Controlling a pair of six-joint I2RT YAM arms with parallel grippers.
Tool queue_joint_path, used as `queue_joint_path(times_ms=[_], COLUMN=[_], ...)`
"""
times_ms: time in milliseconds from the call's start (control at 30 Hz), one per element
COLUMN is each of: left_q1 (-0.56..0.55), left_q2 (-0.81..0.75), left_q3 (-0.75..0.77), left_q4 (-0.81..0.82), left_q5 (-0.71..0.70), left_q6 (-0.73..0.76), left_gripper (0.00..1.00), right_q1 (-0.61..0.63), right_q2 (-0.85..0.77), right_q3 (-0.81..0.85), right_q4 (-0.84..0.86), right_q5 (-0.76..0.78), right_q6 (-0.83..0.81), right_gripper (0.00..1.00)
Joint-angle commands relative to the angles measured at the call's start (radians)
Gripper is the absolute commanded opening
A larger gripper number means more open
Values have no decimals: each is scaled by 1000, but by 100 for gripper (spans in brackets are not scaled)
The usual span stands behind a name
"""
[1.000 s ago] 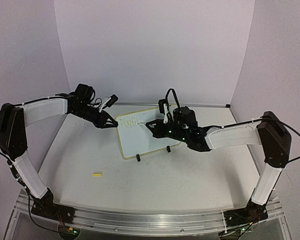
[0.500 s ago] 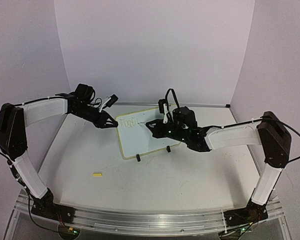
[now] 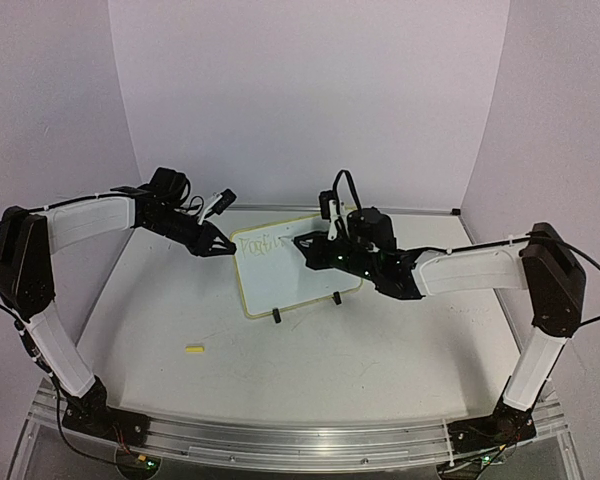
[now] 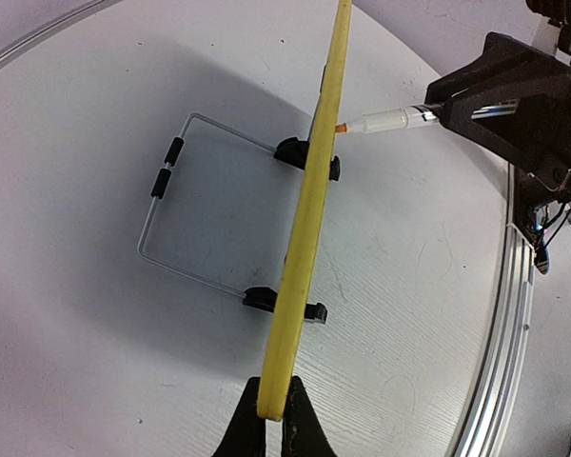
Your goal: Write a sentence on the whiteboard
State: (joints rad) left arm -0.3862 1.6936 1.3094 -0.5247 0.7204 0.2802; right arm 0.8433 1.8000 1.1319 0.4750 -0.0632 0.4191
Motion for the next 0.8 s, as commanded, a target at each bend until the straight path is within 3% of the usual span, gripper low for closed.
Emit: queue_joint_path(times_ms=[0, 767], left_q1=[-25, -30], left_q2=[4, 2], left_q3=[19, 16], left_q4=[-52, -53], left_q5=[-48, -53], left_q6=[26, 26], left_gripper=[0, 0], right_q1=[-7, -12], right_q2=[-22, -138], right_q3=[35, -72], right_q4=[14, 14], right_q5=[44, -3], right_q6=[-6, -5], right_gripper=[0, 0])
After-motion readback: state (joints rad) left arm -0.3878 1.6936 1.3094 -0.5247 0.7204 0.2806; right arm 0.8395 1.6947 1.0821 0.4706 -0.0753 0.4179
